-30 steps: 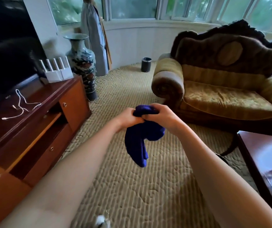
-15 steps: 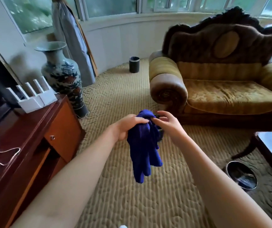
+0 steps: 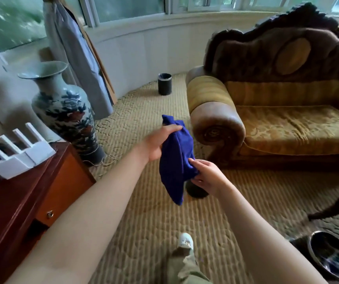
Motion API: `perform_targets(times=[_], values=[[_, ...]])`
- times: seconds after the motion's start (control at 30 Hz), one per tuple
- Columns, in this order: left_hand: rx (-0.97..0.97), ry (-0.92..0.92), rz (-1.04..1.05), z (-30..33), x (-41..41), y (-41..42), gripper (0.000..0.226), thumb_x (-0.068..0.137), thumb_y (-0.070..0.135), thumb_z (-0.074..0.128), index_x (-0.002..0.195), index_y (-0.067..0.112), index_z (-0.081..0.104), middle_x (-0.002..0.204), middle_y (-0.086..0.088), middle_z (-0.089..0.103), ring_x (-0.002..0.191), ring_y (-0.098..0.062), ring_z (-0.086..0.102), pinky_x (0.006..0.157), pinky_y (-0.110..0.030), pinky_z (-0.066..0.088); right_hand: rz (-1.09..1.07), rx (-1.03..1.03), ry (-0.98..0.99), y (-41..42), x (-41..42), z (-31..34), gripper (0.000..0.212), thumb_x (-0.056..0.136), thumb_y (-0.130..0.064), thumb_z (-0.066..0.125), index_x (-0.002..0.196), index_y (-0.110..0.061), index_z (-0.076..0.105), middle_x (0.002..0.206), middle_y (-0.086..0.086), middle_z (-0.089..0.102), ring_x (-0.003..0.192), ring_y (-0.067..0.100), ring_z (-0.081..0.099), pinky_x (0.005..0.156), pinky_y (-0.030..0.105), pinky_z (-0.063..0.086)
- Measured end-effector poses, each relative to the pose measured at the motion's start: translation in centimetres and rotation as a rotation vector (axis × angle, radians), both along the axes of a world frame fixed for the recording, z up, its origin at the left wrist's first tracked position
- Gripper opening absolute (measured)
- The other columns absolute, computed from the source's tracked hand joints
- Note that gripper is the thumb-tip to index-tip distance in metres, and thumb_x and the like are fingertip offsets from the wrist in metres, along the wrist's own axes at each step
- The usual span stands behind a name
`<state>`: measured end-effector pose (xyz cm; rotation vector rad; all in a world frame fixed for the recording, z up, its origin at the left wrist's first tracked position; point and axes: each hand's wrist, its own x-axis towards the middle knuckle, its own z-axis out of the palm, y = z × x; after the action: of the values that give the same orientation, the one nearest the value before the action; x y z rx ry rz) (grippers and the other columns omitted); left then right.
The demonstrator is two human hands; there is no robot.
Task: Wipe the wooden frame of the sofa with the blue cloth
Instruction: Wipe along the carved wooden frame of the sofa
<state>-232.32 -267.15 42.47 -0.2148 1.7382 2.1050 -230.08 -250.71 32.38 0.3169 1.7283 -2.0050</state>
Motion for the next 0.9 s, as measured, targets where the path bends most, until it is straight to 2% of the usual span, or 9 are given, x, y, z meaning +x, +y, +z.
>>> perform_targets(times=[0.07, 0.17, 0.23, 0.33, 0.47, 0.6, 0.67, 0.77, 0.9], values=[[-0.160, 0.048, 0.017, -0.1, -4.5, -0.5, 0.007, 0.096, 0.016, 0.051, 0.095, 0.012, 0.056, 0.095, -0.011, 0.063, 0.086, -0.021, 0.062, 0.080, -0.032, 0.051, -0.090, 0.029, 0.051, -0.2, -4.9, 0.0, 0.009, 0.091, -0.020, 0.060, 0.089, -0.012, 0.065, 0.066, 0.000, 0.062, 0.050, 0.006, 0.055, 0.049, 0.018, 0.042], [-0.348, 0.055, 0.085, -0.4, -11.0, -0.9, 0.010, 0.096, 0.014, 0.050, 0.105, 0.008, 0.052, 0.091, -0.008, 0.061, 0.076, -0.016, 0.059, 0.058, -0.021, 0.051, -0.171, 0.074, 0.086, -0.6, -12.6, 0.1, 0.009, 0.091, -0.014, 0.058, 0.085, -0.013, 0.065, 0.073, 0.004, 0.063, 0.058, 0.009, 0.056, 0.045, 0.018, 0.041], [-0.408, 0.049, 0.137, -0.6, -15.3, -1.2, 0.014, 0.097, 0.015, 0.049, 0.108, 0.007, 0.049, 0.093, -0.008, 0.058, 0.073, -0.016, 0.056, 0.046, -0.019, 0.044, -0.191, 0.130, 0.142, -0.8, -17.4, 0.1, 0.011, 0.091, -0.014, 0.057, 0.084, -0.016, 0.064, 0.075, 0.004, 0.064, 0.066, 0.014, 0.057, 0.048, 0.022, 0.044], [-0.355, 0.036, 0.251, -1.0, -21.0, -2.1, 0.010, 0.097, 0.013, 0.049, 0.105, 0.008, 0.049, 0.102, -0.012, 0.058, 0.084, -0.021, 0.059, 0.063, -0.028, 0.047, -0.243, 0.164, 0.221, -0.9, -23.7, 0.2, 0.009, 0.091, -0.017, 0.056, 0.089, -0.017, 0.064, 0.094, 0.014, 0.068, 0.084, 0.022, 0.061, 0.073, 0.040, 0.050], [-0.348, 0.044, 0.308, -0.8, -27.2, -4.1, 0.007, 0.095, 0.016, 0.056, 0.093, 0.010, 0.056, 0.085, -0.005, 0.061, 0.071, -0.013, 0.060, 0.059, -0.025, 0.050, -0.291, 0.198, 0.235, -1.3, -30.5, 1.8, 0.014, 0.095, -0.023, 0.050, 0.100, -0.019, 0.062, 0.103, 0.006, 0.066, 0.093, 0.019, 0.060, 0.085, 0.039, 0.050], [-0.335, 0.075, 0.315, -1.1, -33.5, -6.3, 0.009, 0.090, 0.022, 0.063, 0.087, 0.014, 0.060, 0.085, -0.002, 0.064, 0.073, -0.011, 0.061, 0.062, -0.022, 0.050, -0.307, 0.177, 0.262, -2.7, -36.9, 2.1, 0.020, 0.095, -0.026, 0.051, 0.093, -0.016, 0.068, 0.088, 0.004, 0.065, 0.081, 0.016, 0.055, 0.068, 0.034, 0.044], [-0.311, 0.104, 0.318, -1.3, -36.7, -7.5, 0.007, 0.090, 0.024, 0.063, 0.089, 0.018, 0.060, 0.085, 0.001, 0.065, 0.073, -0.009, 0.061, 0.059, -0.019, 0.048, -0.352, 0.168, 0.281, -3.7, -40.2, 2.1, 0.019, 0.095, -0.024, 0.051, 0.089, -0.016, 0.068, 0.086, 0.002, 0.065, 0.080, 0.013, 0.053, 0.070, 0.032, 0.043], [-0.288, 0.142, 0.256, -1.0, -41.6, -9.9, 0.004, 0.091, 0.021, 0.062, 0.088, 0.019, 0.062, 0.082, 0.003, 0.066, 0.077, -0.010, 0.062, 0.061, -0.020, 0.046, -0.376, 0.176, 0.282, -5.0, -45.0, 2.8, 0.017, 0.094, -0.028, 0.053, 0.090, -0.021, 0.067, 0.096, 0.001, 0.069, 0.088, 0.014, 0.057, 0.083, 0.038, 0.049], [-0.316, 0.143, 0.182, -1.2, -49.5, -14.3, 0.004, 0.089, 0.020, 0.064, 0.090, 0.015, 0.064, 0.086, 0.002, 0.065, 0.079, -0.007, 0.060, 0.060, -0.014, 0.048, -0.460, 0.118, 0.209, -7.1, -52.0, 3.7, 0.016, 0.091, -0.026, 0.060, 0.099, -0.015, 0.068, 0.093, 0.000, 0.066, 0.084, 0.014, 0.057, 0.071, 0.026, 0.047]])
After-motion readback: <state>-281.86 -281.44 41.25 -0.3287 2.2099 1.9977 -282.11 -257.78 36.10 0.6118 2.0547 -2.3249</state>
